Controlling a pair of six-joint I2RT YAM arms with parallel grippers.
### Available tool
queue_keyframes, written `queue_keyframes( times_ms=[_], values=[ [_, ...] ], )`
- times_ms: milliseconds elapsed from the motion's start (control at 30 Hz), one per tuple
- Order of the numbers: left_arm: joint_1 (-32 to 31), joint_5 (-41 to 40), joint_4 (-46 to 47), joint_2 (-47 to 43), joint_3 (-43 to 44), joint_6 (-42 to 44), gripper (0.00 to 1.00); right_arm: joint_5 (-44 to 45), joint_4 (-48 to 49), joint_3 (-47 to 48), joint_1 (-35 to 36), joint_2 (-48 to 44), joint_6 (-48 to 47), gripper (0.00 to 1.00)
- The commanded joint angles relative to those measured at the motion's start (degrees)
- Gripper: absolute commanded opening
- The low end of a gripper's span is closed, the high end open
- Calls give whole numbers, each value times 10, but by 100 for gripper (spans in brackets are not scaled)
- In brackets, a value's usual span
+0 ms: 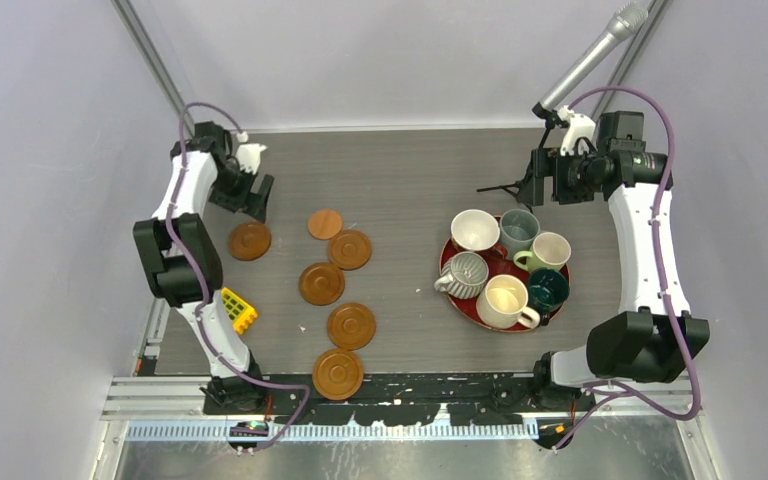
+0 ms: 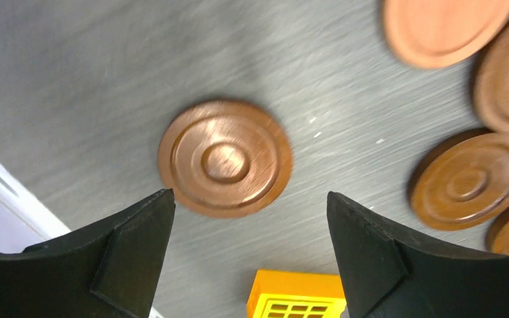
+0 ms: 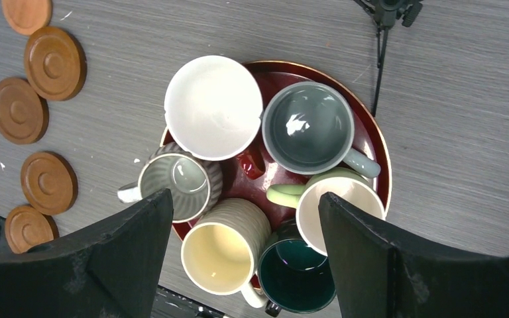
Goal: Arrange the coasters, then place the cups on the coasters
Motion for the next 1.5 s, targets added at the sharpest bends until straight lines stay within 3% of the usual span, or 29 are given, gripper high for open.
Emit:
queue_keyframes(
  times_ms=[0, 367, 633, 833, 1033, 1467],
  values=[
    [-54, 70, -21, 11, 62, -23, 86, -18, 23, -7, 9, -24, 7, 85],
    [-193, 8, 17, 145, 169, -86, 85, -17, 20, -21, 11, -40, 13, 85],
    [-210, -36, -10, 218, 221, -90, 84, -21, 13, -26, 11, -41, 9, 85],
    [-209, -56, -6, 179, 137, -39, 80, -25, 13, -26, 11, -34, 9, 85],
    [-181, -65, -4, 131, 44, -5, 71, -29, 16, -23, 11, -23, 14, 85],
    [-158, -74, -1, 7, -167, 99, 67, -42, 21, -23, 11, -11, 23, 84]
  ],
)
